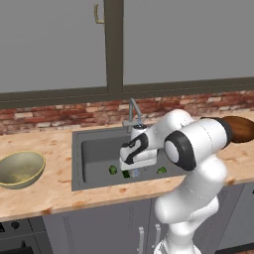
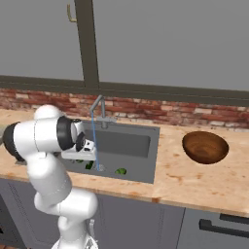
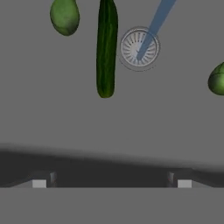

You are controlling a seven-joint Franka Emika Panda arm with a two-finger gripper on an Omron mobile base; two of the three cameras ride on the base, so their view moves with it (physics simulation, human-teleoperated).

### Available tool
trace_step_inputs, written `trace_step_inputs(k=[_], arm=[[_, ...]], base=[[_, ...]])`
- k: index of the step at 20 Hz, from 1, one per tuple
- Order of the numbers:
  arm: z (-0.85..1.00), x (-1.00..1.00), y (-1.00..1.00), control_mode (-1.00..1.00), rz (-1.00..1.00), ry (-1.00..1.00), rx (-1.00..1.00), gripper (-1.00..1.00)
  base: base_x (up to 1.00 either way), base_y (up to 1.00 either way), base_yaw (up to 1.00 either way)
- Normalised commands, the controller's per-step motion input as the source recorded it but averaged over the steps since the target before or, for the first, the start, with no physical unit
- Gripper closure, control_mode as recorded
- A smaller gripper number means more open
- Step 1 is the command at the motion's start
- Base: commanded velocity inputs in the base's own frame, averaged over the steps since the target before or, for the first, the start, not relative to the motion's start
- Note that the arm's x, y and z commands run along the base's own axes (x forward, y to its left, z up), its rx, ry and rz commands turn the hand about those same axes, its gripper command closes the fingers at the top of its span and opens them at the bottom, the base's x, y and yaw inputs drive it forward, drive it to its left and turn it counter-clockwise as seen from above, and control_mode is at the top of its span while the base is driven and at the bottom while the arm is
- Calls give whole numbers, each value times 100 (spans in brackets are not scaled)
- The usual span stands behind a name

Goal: Pick the avocados from the sink and place them in one bowl. Place the cucumber in the other bowl. Then turn off the sink faucet.

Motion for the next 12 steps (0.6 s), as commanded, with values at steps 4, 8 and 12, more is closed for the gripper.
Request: trace_step_inputs(k=[4,8,12], arm=[[-19,23,0,-100,0,0,0,-100],[-25,9,5,-100,0,0,0,-100],[-25,15,10,-100,0,0,0,-100]], base=[[0,0,0],[0,0,0],[0,0,0]])
